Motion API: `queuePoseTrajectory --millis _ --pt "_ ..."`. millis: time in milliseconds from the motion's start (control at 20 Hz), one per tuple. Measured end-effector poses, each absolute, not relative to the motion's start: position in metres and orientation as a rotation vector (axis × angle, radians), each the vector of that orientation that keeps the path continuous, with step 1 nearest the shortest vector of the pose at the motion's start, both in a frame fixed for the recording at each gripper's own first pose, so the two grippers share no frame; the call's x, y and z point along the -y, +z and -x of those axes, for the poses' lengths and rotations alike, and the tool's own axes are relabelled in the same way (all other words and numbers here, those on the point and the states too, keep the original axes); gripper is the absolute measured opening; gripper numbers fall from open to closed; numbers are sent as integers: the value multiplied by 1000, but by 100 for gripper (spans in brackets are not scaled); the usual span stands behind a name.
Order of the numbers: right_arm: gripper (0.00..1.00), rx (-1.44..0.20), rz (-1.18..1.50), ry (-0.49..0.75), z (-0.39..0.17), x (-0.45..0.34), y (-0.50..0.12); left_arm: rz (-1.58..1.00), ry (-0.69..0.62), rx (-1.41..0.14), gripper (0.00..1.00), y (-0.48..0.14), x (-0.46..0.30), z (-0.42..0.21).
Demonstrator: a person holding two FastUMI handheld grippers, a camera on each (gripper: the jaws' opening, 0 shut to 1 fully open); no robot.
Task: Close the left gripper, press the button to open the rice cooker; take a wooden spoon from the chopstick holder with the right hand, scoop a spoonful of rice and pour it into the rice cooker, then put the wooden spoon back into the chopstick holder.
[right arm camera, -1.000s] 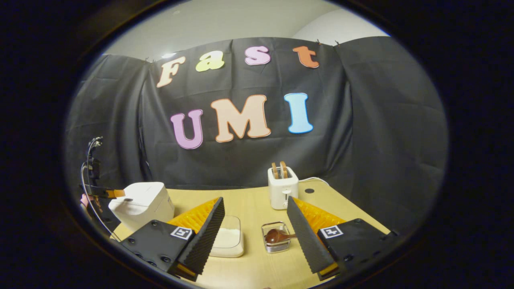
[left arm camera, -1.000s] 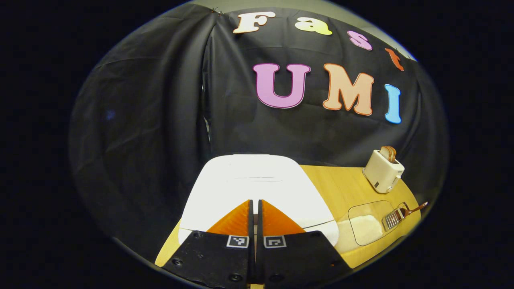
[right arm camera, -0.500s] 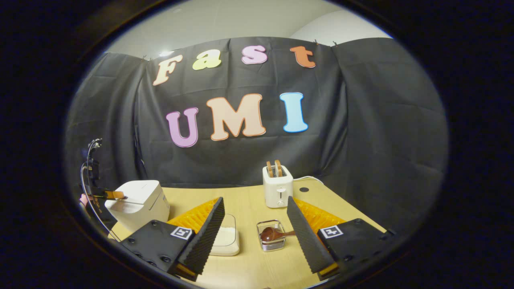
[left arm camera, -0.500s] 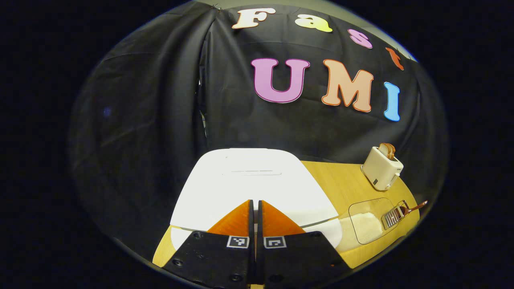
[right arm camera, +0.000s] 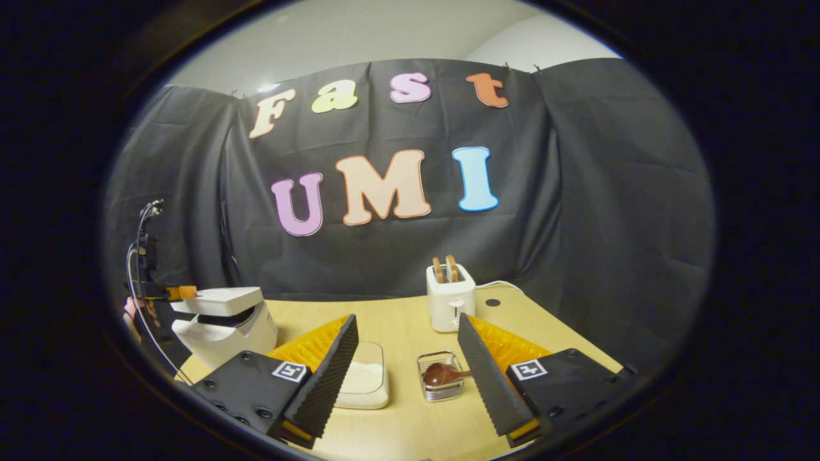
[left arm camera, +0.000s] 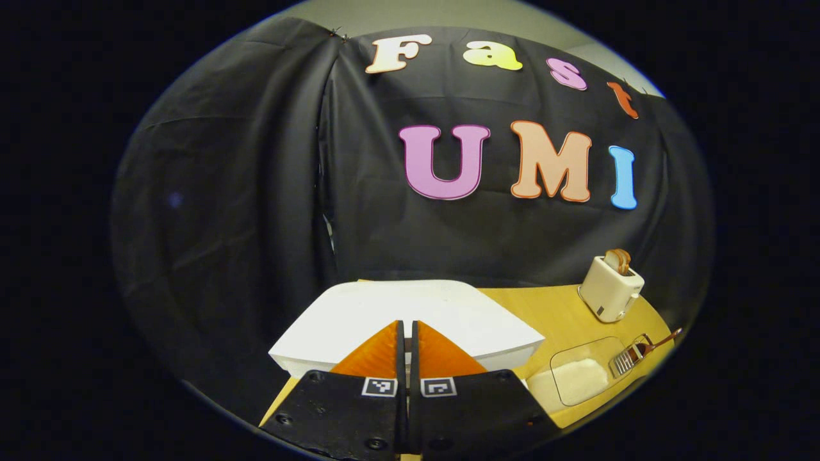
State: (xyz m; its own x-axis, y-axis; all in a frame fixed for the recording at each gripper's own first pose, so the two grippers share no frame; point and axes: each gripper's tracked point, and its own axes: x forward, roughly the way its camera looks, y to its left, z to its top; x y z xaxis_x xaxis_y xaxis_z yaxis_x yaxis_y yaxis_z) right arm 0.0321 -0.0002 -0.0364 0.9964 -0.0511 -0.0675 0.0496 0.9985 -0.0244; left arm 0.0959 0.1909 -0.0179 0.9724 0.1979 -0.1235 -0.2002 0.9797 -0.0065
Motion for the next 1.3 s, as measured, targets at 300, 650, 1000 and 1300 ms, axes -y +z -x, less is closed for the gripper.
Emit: queuePoseTrajectory --millis 300,650,1000,1300 --pt "98 -67 7 -60 -32 11 -38 -14 211 -15 0 27 -188 -93" --pt "98 -78 -1 -105 -31 41 -46 27 190 30 0 44 -166 -74" --pt "98 -112 -16 -154 -28 78 -70 118 162 62 0 39 -150 -45" --pt "99 -161 -27 -157 -34 101 -99 128 175 56 19 29 -143 -13"
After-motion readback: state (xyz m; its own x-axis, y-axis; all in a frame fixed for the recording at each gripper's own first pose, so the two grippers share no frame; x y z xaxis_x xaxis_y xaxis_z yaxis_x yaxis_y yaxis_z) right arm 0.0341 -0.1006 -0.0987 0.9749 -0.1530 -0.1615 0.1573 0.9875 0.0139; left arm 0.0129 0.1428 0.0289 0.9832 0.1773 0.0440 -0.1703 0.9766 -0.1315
